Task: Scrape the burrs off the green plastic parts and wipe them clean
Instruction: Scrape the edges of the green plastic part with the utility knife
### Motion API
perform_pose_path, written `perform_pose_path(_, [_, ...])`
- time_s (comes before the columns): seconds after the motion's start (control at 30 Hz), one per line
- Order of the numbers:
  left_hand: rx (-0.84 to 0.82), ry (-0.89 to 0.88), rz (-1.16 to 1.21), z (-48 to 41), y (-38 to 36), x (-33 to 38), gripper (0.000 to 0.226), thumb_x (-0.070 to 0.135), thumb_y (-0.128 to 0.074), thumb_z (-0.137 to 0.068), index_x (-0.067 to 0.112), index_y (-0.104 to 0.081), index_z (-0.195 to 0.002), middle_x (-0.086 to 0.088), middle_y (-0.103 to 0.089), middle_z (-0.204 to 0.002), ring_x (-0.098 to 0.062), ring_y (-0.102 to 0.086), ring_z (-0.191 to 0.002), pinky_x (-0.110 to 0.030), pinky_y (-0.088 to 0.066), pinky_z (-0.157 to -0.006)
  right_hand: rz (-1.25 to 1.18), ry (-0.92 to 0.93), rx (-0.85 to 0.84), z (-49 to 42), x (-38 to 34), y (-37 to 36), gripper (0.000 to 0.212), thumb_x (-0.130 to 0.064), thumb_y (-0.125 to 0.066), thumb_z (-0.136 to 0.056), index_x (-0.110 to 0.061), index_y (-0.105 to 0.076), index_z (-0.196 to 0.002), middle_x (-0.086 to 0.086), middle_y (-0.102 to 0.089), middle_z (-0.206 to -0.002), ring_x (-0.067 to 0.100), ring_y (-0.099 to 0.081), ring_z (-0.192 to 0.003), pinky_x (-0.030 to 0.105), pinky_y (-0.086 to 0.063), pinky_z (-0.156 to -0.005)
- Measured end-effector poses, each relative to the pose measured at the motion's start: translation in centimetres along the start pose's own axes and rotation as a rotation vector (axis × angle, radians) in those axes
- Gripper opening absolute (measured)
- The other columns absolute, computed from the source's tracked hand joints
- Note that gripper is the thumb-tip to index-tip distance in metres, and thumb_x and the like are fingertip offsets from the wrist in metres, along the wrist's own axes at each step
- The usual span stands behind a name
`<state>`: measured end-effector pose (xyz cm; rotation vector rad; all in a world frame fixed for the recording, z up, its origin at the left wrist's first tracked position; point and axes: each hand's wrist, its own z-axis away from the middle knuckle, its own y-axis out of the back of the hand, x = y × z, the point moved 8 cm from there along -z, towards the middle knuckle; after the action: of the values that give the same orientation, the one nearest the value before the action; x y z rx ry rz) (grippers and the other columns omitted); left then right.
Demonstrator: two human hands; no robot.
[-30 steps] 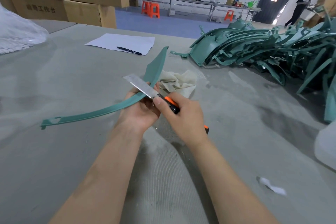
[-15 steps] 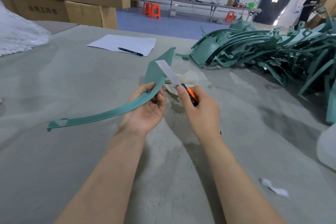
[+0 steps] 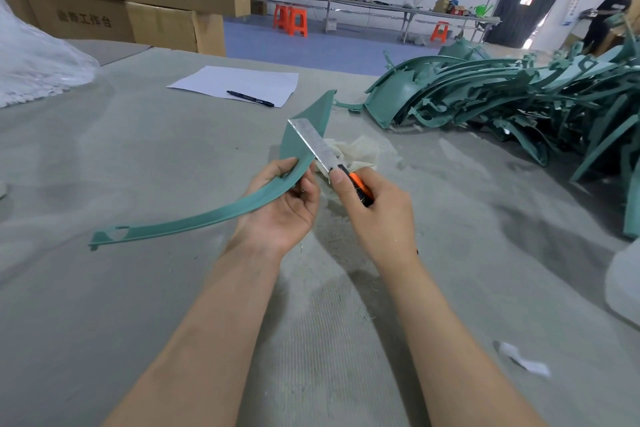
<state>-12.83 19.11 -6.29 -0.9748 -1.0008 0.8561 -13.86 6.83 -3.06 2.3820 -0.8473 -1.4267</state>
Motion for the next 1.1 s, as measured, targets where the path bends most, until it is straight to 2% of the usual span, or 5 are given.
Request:
perform_pose_path(0.3, [0.061, -0.071, 0.089, -0.3, 0.6, 0.8, 0.029, 0.012, -0.046, -0.092, 0.001, -0.061, -0.07, -0.008, -0.064, -0.065, -0.014, -0.062, -0.045, -0.018, -0.049, -0.042, 0.021, 0.11, -0.142, 1.0, -1.6, -2.3, 0.042, -0.054, -0.06, -0.088, -0.027, -0.042, -0.061, -0.008, -0.039, -0.048, 0.009, -0.039, -0.05, 0.027, -0.03, -0.052])
perform_pose_path(0.43, [-0.009, -0.024, 0.153, 0.1, 0.3, 1.2, 0.012, 0.003, -0.055, -0.074, -0.004, -0.064, -0.069, -0.009, -0.064, -0.069, -0.013, -0.058, -0.046, -0.017, -0.048, -0.045, 0.053, 0.185, -0.215, 1.9, -3.0, -3.6, 0.03, -0.053, -0.062, -0.087, -0.038, -0.049, -0.065, -0.014, -0.044, -0.051, 0.005, -0.044, -0.054, 0.025, -0.036, -0.056])
perform_pose_path(0.63, [-0.04, -0.087, 0.083, -0.3, 0.6, 2.8, 0.034, 0.004, -0.048, -0.085, -0.007, -0.066, -0.058, -0.009, -0.066, -0.065, -0.012, -0.06, -0.045, -0.015, -0.049, -0.044, 0.083, 0.232, -0.32, 2.8, -4.2, -4.6, 0.029, -0.055, -0.061, -0.087, -0.028, -0.058, -0.075, -0.009, -0.05, -0.056, 0.01, -0.051, -0.059, 0.033, -0.044, -0.061])
perform_pose_path(0.77, [-0.062, -0.028, 0.05, -0.4, 0.2, 3.3, 0.02, 0.007, -0.053, -0.074, -0.003, -0.066, -0.063, -0.006, -0.067, -0.065, -0.012, -0.062, -0.047, -0.017, -0.05, -0.045, 0.016, 0.282, -0.433, 3.5, -4.8, -5.3, 0.041, -0.055, -0.063, -0.086, -0.016, -0.06, -0.073, -0.006, -0.05, -0.055, 0.01, -0.048, -0.055, 0.035, -0.043, -0.058])
perform_pose_path(1.1, [0.028, -0.121, -0.255, -0.1, -0.1, 1.7, 0.01, 0.012, -0.057, -0.091, 0.012, -0.061, -0.081, 0.0, -0.062, -0.068, -0.007, -0.055, -0.054, -0.014, -0.047, -0.046, -0.073, -0.061, 0.146, -0.8, 1.0, 2.3, 0.055, -0.066, -0.047, -0.085, -0.013, -0.05, -0.073, 0.004, -0.053, -0.059, 0.018, -0.044, -0.054, 0.039, -0.038, -0.055])
